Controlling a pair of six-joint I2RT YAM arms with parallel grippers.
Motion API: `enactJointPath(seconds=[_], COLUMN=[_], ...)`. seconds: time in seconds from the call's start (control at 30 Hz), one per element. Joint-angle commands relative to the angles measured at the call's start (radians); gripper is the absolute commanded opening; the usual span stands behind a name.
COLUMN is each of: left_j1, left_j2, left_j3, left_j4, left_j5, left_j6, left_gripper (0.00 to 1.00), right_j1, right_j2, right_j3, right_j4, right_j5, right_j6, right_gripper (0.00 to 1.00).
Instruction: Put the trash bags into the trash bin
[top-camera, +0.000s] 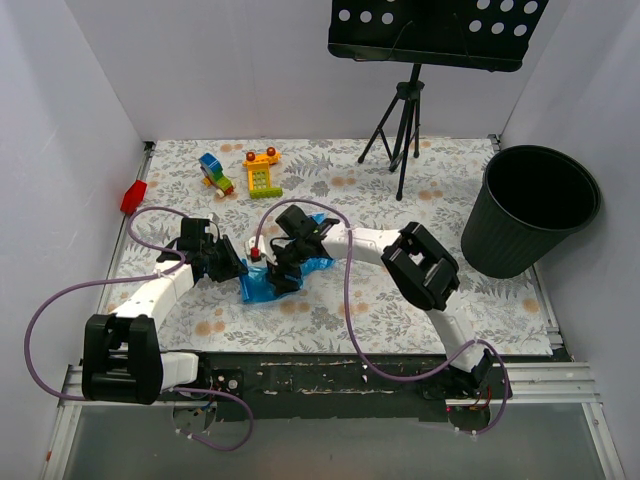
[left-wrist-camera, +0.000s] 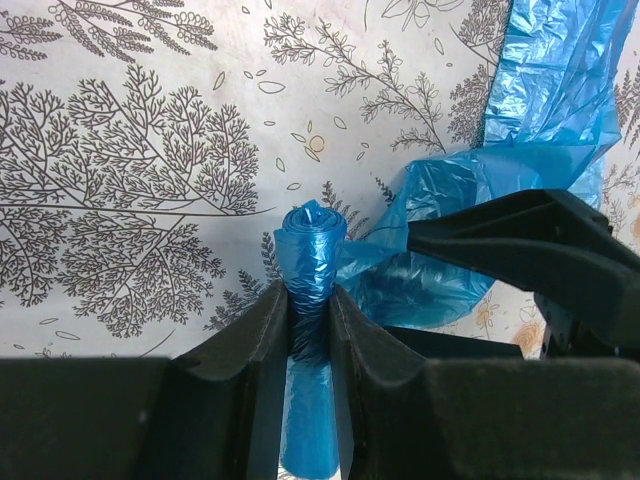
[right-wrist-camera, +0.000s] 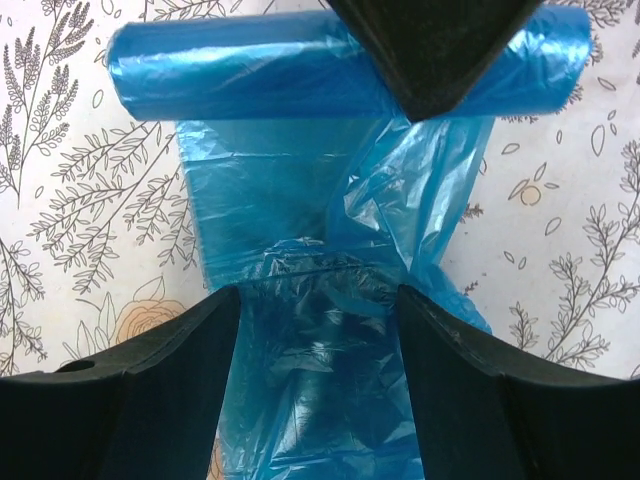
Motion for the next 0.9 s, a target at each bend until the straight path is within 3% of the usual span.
enactJointPath(seconds=[0.0,0.17,0.3,0.53,0.57,0.7,0.8,0.87], left_j1=[0.004,0.004,0.004,0.004,0.006,0.004,0.006,0.006], left_j2=[-0.039,-0.039,-0.044,-0.042,-0.044,-0.048,-0.047,-0.038], left_j3=[0.0,0.001,0.003,-0.002,-0.002,-0.011,-0.009,0.006], left_j4=[0.004,-0.007,-0.013,-0.013,-0.013,-0.009,-0.008,-0.012], left_j5=[-0.013,-0.013,-0.011,-0.013,-0.014,-0.019,-0.028,-0.028], left_j6=[-0.025,-0.044,-0.053,-0.058,-0.058,-0.059,-0.059,-0.042], left_gripper=[0.0,0.0,0.0,0.0,0.0,0.0,0.0,0.0], right_j1=[0.032,0.061,0.068,0.055,0.049,-0.01,-0.095,-0.177], right_j2=[0.021,0.032,0.031,-0.043,-0.067,-0.179,-0.227,-0.244], right_j3=[-0.016,-0.082,-0.137,-0.248,-0.269,-0.311,-0.308,-0.282], right_j4=[0.049,0.099,0.109,0.144,0.162,0.236,0.274,0.273], right_j5=[0.047,0.16,0.202,0.216,0.208,0.103,0.043,-0.077], right_j6=[0.02,0.038,0.008,-0.044,-0.038,0.054,0.234,0.359], right_gripper=[0.72,0.66,0.51,0.17,0.02,0.01,0.01,0.01])
